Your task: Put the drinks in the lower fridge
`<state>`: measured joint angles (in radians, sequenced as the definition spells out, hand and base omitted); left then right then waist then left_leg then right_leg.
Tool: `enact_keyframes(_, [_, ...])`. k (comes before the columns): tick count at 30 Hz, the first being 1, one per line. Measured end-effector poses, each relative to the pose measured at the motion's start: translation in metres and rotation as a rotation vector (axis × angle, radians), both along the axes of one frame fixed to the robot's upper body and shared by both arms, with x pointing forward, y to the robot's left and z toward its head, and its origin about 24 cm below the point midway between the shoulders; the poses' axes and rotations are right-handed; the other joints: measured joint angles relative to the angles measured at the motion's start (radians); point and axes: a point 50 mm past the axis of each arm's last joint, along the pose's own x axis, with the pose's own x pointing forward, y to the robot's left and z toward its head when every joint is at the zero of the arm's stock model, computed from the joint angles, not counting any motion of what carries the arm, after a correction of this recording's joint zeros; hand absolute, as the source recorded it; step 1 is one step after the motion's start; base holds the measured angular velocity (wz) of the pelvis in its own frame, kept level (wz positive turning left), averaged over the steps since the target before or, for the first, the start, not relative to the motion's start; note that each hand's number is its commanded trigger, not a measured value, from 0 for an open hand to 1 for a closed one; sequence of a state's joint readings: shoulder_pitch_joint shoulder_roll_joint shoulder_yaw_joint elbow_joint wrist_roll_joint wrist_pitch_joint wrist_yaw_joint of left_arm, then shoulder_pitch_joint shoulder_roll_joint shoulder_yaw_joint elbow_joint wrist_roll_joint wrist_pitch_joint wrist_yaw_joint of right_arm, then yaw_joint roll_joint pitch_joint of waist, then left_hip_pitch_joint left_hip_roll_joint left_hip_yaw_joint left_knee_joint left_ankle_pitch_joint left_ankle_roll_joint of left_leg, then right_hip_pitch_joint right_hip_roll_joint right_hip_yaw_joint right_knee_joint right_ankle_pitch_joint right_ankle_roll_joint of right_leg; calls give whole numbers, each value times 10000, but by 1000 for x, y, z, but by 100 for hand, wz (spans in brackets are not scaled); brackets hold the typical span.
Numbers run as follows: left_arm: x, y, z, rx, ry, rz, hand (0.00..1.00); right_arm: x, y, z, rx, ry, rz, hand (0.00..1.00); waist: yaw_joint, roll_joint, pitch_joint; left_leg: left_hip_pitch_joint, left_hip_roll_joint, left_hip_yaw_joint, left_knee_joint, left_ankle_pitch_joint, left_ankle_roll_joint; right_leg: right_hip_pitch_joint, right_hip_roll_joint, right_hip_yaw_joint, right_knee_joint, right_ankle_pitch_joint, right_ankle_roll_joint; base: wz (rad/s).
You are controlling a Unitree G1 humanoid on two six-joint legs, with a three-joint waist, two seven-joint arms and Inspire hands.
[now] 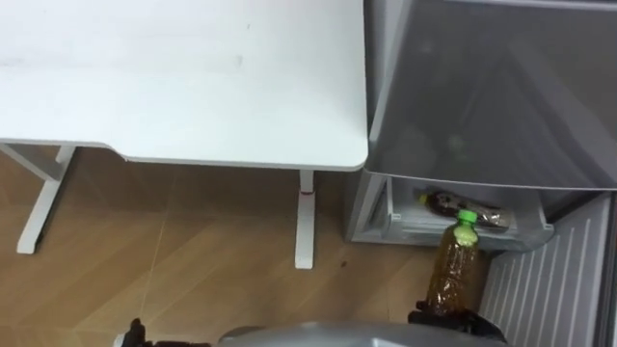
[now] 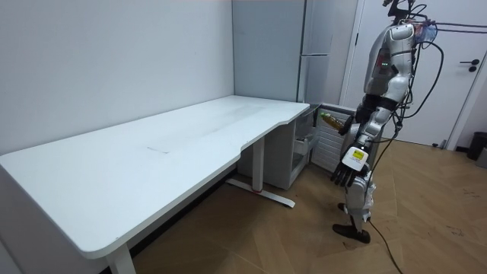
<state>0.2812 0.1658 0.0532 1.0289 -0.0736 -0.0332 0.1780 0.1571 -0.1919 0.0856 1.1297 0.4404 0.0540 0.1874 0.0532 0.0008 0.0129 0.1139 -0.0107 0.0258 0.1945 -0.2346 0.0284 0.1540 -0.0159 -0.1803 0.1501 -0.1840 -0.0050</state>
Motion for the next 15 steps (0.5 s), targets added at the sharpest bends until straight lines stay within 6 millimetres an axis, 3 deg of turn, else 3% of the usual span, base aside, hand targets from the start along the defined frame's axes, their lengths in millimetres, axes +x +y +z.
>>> enact_keyframes(10, [-4,-2,-2,-311,290,-515,0,8,0,1,663,-606,-2283,100,30,75,-29,-99,-7,23,109,3,2,-96,4,69,2,-8,9,0])
enact_keyframes(15, [-10,-7,-3,-445,519,-341,0,16,-4,4,1469,-1484,-5325,100,12,212,-24,84,-21,12,88,2,3,64,-5,74,-10,-32,36,1])
